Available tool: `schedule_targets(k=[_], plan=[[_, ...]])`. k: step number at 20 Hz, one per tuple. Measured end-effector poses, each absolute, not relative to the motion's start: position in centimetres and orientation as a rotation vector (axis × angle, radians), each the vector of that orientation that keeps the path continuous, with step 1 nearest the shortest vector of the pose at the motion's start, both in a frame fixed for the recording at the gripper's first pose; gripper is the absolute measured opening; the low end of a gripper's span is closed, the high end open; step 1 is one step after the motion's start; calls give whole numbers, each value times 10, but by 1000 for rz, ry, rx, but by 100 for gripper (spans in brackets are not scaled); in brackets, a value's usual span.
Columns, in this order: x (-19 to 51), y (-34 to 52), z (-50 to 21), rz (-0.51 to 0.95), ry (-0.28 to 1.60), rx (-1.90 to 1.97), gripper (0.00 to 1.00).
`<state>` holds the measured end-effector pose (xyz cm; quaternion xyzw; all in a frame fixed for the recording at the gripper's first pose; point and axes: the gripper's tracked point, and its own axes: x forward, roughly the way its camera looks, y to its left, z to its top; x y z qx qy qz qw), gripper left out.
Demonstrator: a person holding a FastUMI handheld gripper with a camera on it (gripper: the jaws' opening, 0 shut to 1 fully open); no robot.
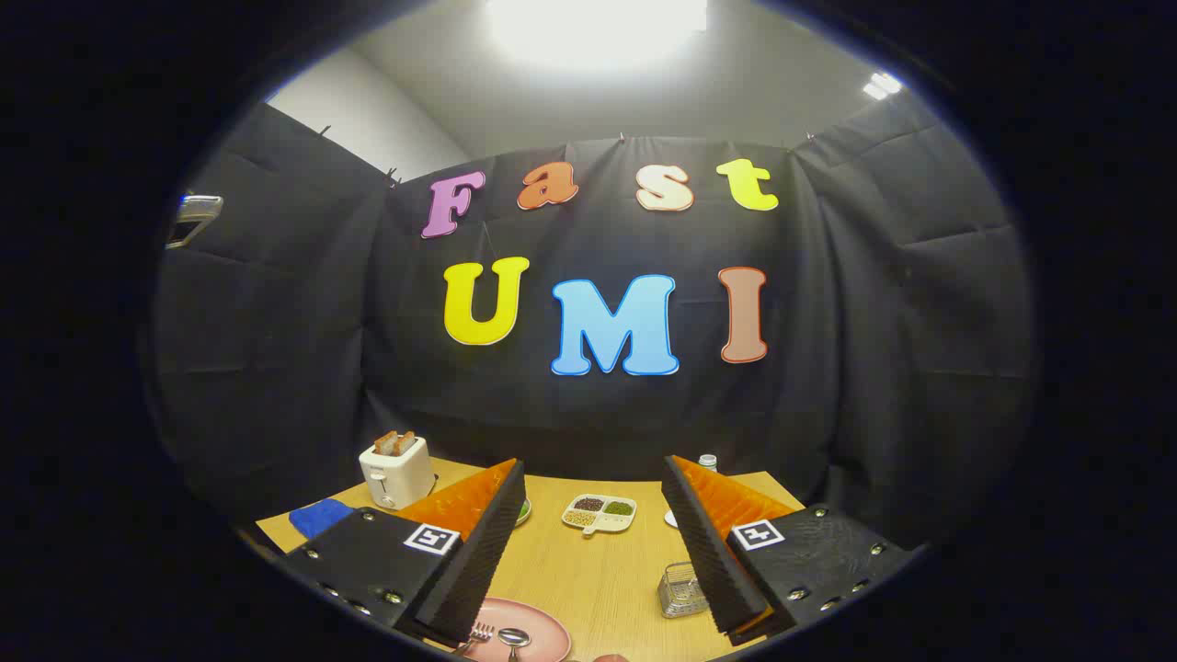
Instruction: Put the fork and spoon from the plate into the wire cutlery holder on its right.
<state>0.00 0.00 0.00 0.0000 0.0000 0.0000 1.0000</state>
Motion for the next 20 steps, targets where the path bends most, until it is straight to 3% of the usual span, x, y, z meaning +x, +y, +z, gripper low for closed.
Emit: schedule_targets(k=[13,20], plan=[[-4,15,-41,45,98,-4,92],[-13,36,-127,128,291,-42,92]])
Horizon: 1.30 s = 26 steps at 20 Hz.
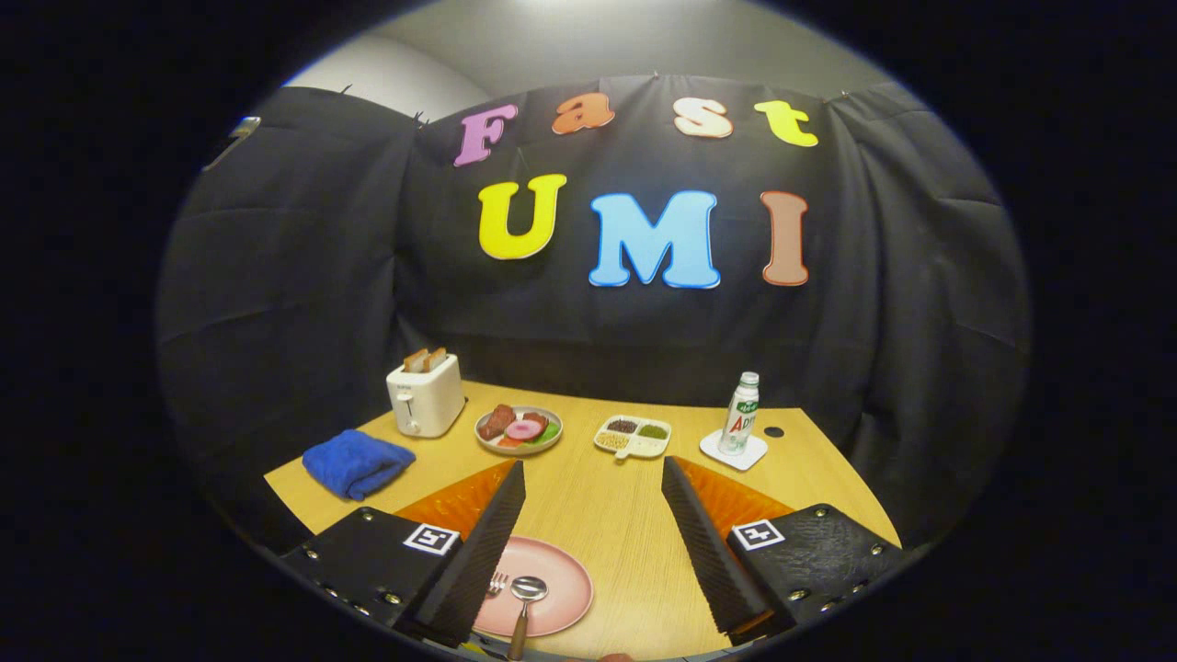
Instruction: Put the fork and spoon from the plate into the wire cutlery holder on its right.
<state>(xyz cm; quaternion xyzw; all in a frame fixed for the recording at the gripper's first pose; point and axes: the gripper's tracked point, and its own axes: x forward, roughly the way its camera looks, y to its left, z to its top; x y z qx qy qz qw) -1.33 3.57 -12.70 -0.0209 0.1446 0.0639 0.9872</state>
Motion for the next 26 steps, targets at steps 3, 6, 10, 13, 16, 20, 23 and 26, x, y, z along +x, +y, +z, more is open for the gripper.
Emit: schedule_targets(k=[3,6,10,13,16,20,23,26], plan=[[-24,48,-169,174,415,-45,93],[-38,59,-206,199,527,-30,93],[-60,70,-248,222,687,18,92],[-76,73,-271,227,793,36,91],[-94,75,-303,222,924,60,89],[-114,79,-328,225,1053,80,73],[-117,82,-336,235,1092,73,53],[-119,86,-340,245,1118,58,44]])
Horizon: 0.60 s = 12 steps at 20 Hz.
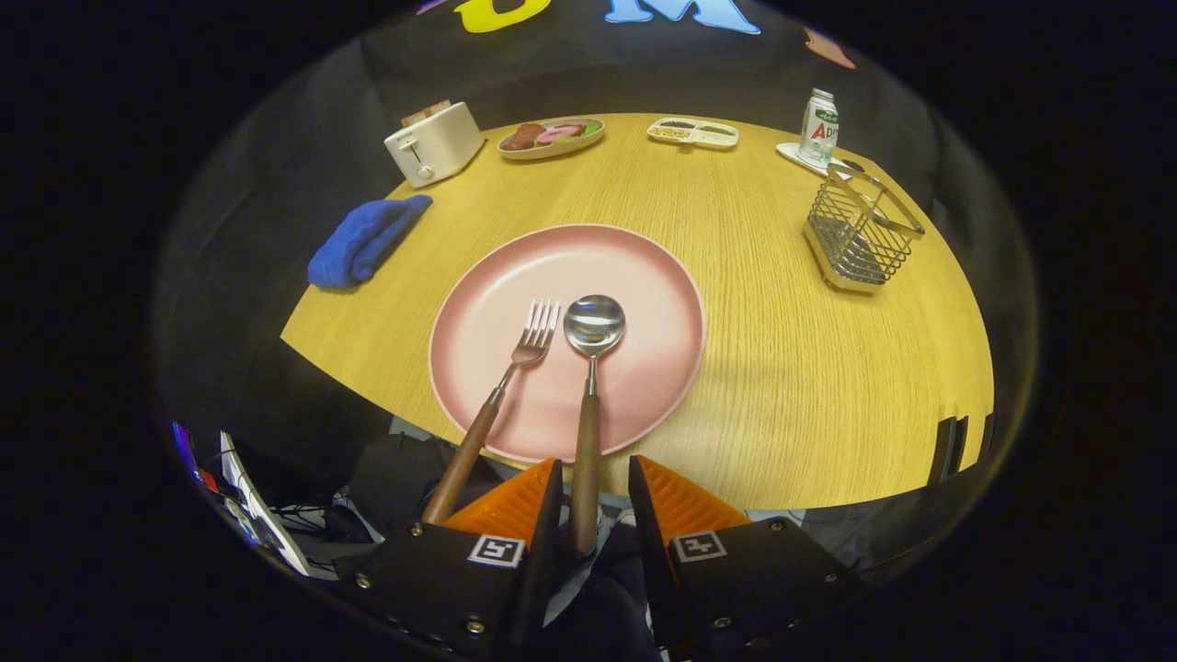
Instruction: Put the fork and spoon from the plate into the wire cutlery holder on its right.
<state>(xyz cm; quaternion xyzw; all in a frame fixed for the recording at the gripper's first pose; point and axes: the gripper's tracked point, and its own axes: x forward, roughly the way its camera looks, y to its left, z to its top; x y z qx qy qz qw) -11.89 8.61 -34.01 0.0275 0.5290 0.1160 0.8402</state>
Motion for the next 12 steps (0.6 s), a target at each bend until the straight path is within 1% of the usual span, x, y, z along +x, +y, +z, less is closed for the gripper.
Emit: schedule_targets(k=[1,3,4,5,6,12], plan=[[-115,85,-347,233,1112,39,44],[-116,79,-343,230,1125,25,16],[-116,76,-341,227,1140,26,19],[-113,78,-346,214,1134,35,19],[-113,76,-344,212,1143,31,9],[-108,71,-336,201,1125,67,9]])
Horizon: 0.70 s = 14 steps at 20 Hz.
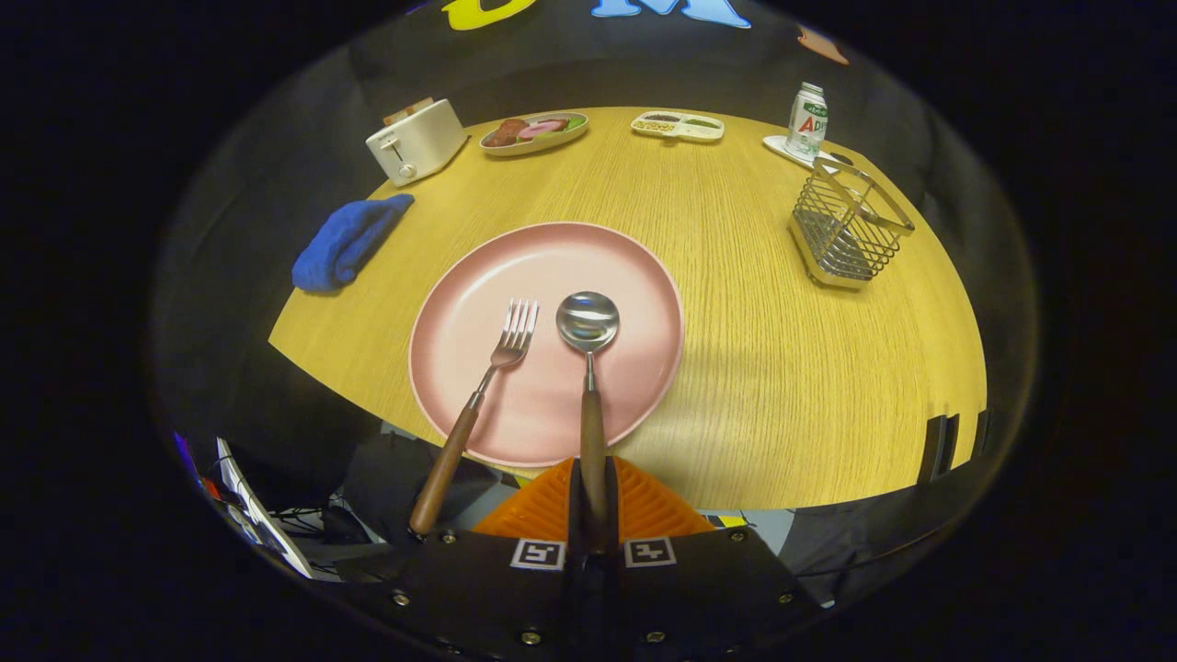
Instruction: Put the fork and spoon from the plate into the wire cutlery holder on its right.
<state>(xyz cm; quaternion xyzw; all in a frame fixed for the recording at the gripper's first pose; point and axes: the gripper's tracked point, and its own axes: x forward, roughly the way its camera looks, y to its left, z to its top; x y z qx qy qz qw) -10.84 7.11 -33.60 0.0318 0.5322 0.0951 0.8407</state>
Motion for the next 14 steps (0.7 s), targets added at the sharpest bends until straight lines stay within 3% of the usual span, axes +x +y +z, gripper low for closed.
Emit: schedule_targets(k=[14], plan=[[-47,19,-274,83,941,195,9]])
